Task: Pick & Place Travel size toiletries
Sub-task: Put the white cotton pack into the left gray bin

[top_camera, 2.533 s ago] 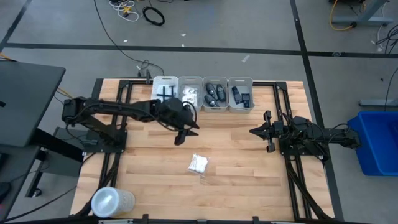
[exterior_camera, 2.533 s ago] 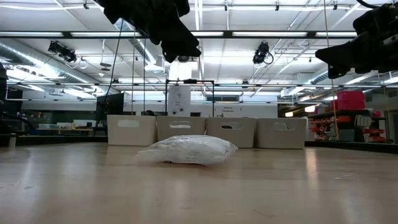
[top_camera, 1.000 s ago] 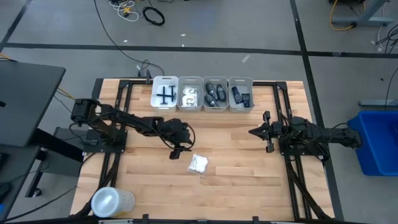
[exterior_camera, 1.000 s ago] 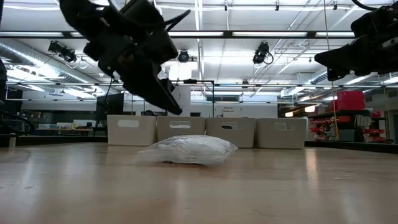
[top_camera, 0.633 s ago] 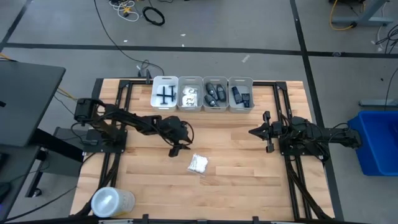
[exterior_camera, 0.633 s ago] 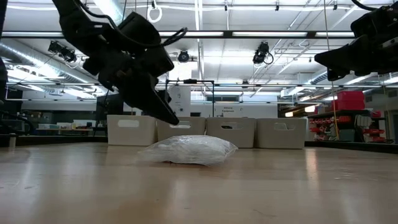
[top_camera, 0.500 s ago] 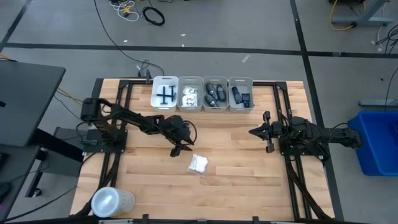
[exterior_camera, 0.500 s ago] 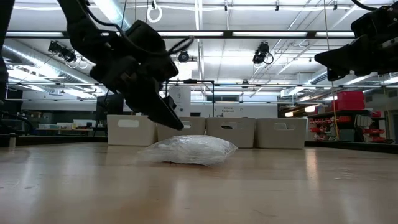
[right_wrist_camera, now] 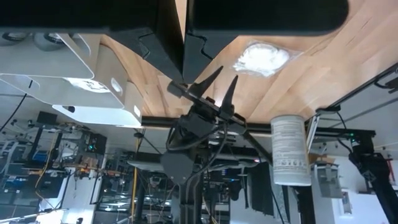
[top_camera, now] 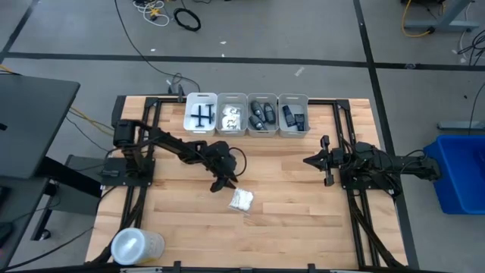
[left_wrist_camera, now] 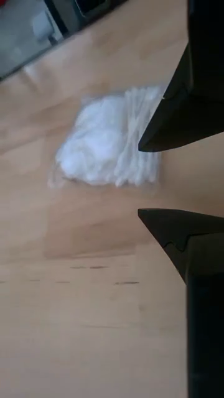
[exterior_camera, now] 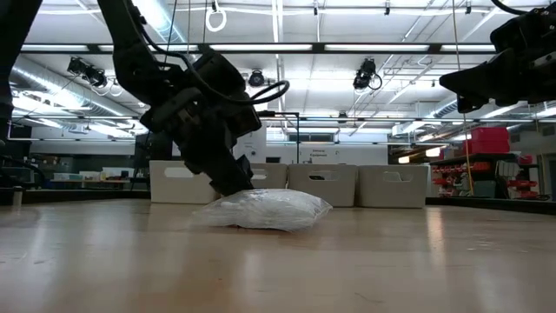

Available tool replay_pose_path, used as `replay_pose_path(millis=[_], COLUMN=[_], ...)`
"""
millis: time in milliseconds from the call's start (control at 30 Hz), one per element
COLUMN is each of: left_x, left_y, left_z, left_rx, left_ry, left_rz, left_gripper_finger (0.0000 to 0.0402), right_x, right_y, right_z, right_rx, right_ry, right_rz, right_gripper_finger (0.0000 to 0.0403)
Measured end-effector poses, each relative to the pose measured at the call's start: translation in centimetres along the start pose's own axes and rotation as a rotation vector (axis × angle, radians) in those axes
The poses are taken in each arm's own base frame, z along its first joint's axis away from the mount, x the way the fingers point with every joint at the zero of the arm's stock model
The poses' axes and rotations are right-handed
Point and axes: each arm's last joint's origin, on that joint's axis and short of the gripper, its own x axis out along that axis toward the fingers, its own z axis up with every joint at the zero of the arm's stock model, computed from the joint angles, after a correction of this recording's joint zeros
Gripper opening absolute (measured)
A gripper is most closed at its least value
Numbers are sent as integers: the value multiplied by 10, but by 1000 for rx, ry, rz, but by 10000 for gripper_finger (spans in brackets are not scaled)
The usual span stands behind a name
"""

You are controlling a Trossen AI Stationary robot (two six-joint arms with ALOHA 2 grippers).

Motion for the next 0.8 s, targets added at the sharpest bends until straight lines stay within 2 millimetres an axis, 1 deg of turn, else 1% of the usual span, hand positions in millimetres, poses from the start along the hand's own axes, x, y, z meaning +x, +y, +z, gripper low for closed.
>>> replay_pose_path(millis=[67, 200, 300, 600, 800], left_x=[1, 3, 5, 5, 9], left_y=[2, 8, 9, 9, 3], left_z=[1, -6, -8, -5, -5], left_rx=[-16, -74, -121, -144, -146], left_ry=[-8, 14, 19, 6, 7], left_rz=[-10, -6, -52, -81, -106], left_gripper_finger=[166, 166, 166, 166, 166], right_x=[0, 0, 0, 0, 0], right_y=[0, 0, 0, 0, 0], right_z=[0, 0, 0, 0, 0], right_rx=[0, 0, 0, 0, 0], right_ry=[0, 0, 0, 0, 0], right_rz=[0, 0, 0, 0, 0], right_gripper_finger=[14, 14, 14, 14, 14])
